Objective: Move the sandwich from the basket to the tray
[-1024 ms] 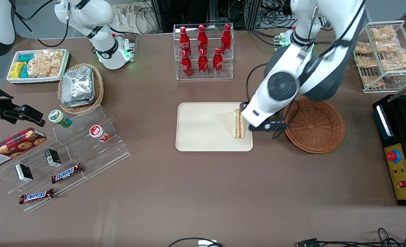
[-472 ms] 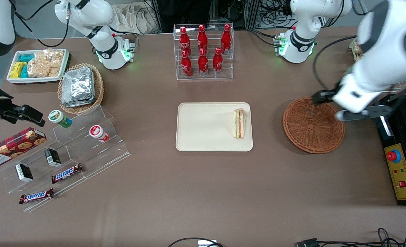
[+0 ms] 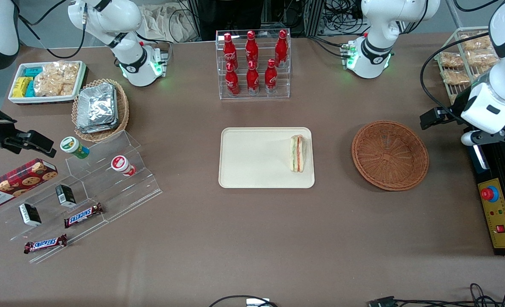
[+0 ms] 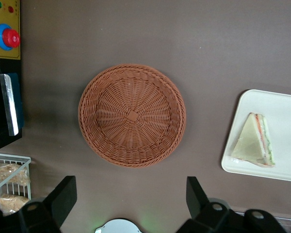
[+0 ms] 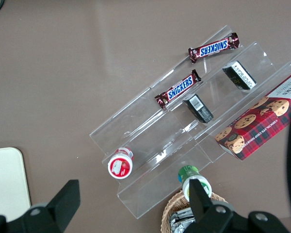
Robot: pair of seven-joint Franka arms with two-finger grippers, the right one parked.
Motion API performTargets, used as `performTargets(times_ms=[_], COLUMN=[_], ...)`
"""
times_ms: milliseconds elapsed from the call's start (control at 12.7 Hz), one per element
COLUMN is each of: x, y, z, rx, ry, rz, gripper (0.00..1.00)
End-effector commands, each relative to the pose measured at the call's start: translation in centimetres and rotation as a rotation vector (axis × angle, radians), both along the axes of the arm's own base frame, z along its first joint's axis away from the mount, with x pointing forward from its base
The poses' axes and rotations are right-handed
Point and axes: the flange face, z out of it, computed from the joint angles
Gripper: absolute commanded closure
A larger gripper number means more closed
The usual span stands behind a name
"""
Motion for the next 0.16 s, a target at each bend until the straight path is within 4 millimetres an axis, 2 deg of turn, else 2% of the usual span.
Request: performTargets(times_ms=[0,79], x=[-0.29,-0.38], y=[-0.3,-0.31], z=[1.78,1.75], rx=[0.002,0.001], ry=[-0.021,-0.01], rz=[-0.011,-0.011], gripper=[0.0,0.0])
